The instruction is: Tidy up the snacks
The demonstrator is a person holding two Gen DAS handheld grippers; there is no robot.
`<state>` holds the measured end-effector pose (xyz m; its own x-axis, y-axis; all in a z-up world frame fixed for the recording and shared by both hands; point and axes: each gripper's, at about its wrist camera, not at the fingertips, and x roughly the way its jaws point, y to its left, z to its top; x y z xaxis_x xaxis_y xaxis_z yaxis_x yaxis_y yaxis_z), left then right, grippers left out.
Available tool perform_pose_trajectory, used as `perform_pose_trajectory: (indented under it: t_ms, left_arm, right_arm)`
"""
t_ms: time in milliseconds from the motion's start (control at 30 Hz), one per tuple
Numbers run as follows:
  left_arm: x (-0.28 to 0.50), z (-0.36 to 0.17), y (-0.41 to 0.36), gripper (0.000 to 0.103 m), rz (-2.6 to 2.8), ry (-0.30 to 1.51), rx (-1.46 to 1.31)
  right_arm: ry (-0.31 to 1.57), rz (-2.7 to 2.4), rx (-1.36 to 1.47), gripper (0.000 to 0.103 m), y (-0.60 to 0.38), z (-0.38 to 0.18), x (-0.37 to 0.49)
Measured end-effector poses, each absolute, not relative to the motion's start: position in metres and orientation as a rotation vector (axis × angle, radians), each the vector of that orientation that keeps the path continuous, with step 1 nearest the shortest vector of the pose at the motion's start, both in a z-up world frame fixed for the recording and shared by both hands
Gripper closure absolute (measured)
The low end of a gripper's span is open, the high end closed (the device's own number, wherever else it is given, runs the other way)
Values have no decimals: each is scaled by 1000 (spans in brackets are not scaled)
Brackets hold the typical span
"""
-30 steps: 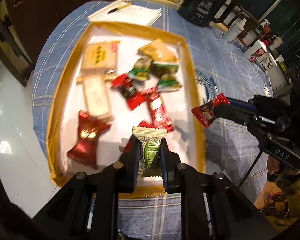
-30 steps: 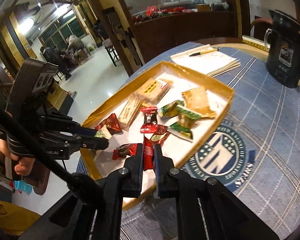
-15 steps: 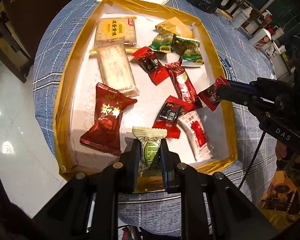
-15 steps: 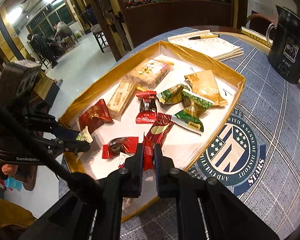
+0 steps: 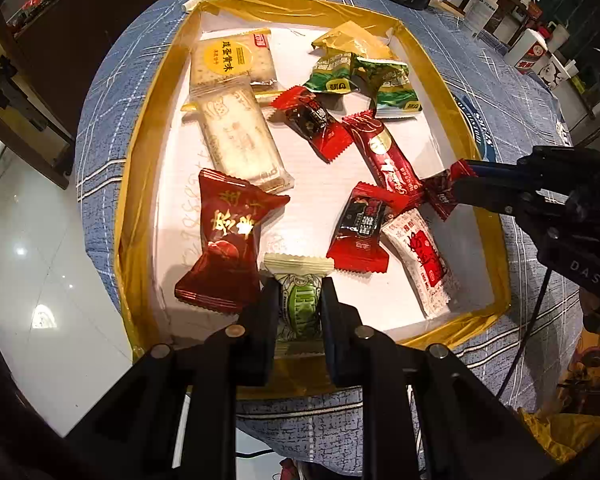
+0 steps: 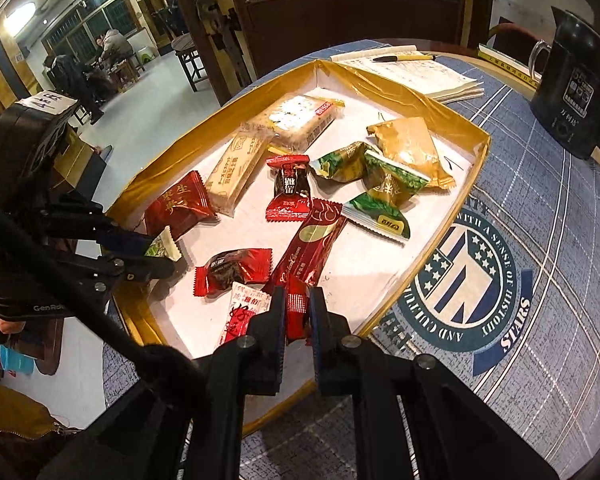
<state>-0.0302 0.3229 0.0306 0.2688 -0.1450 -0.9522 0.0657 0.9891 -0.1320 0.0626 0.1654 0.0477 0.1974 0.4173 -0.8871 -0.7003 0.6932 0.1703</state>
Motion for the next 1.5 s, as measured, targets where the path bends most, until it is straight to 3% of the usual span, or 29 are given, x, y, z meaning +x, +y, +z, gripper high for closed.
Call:
perform_pose_trajectory:
  t_ms: [333,633,900,1067,1500]
  left_arm:
    - [-30,29,318,80,-135,1283,-46]
    - [-33,32,313,52,-115,1226,-20]
    - [-37,33,317,48,-116,1221,-43]
    - [-42,36,319,38,-107,1210,-22]
    - [-48,43,319,30,-118,1177,34]
  right_arm:
    - [1131,786,-257,88,162,49,55]
    - [1123,775,-184,69,156,58,46]
    - [1117,734,-92,51,147,66,35]
    - [1130,710,-39,42,144,67,31]
    - [1133,638,-15,36,140,67,17]
